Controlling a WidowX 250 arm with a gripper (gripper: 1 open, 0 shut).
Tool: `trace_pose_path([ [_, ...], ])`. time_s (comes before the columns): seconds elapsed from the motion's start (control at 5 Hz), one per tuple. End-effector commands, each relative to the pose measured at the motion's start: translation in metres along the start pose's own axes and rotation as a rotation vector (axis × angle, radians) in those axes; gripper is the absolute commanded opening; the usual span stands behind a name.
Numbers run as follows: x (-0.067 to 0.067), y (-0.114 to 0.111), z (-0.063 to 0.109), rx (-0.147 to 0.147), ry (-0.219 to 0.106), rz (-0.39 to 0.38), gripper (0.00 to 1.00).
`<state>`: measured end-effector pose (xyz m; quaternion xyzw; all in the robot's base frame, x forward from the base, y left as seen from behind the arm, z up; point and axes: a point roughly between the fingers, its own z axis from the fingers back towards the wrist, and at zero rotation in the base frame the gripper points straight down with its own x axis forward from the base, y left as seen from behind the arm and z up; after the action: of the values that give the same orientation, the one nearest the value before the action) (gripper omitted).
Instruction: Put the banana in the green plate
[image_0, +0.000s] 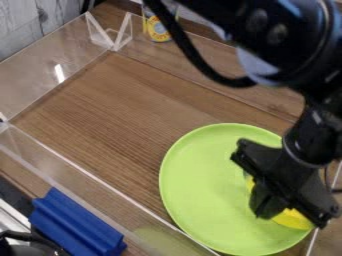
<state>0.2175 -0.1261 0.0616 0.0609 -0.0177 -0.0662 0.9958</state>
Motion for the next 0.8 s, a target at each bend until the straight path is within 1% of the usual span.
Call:
trace_pose_path([
  [0.0, 0.008, 0.011, 0.032, -0.023, -0.045, -0.006, 0.00],
  [0.2, 0.006, 0.024, 0.041, -0.029, -0.040, -0.024, 0.00],
  [0.4, 0.007, 0.049, 0.044, -0.036, -0.040, 0.015, 0.00],
  [0.6, 0.004, 0.063, 0.043, -0.031, -0.031, 0.064, 0.00],
])
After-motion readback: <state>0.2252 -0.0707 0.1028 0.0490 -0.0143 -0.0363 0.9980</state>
